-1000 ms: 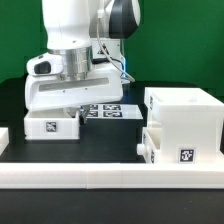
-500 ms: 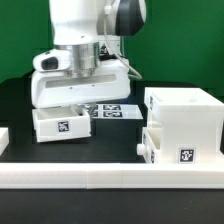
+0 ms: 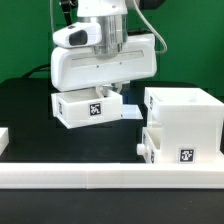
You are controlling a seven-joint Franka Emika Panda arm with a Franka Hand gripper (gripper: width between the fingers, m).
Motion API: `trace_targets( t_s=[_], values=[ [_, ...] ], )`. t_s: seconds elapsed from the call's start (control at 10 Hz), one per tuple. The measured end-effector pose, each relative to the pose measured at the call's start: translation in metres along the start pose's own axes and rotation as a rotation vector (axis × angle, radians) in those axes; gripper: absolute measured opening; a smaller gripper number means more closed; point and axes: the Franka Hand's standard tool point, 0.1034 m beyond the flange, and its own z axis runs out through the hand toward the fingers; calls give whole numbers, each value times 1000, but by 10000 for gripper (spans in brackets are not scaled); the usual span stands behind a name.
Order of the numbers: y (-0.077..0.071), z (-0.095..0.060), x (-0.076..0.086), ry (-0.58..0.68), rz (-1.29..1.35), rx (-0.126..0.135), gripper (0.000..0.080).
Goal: Assemble drawer
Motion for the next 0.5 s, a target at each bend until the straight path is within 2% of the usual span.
trace_targets(
  t_s=[0.1,0.5],
  values=[
    [3,-2,9,5,-42,0,44],
    [2,3,4,-2,-154,5,44]
  ],
)
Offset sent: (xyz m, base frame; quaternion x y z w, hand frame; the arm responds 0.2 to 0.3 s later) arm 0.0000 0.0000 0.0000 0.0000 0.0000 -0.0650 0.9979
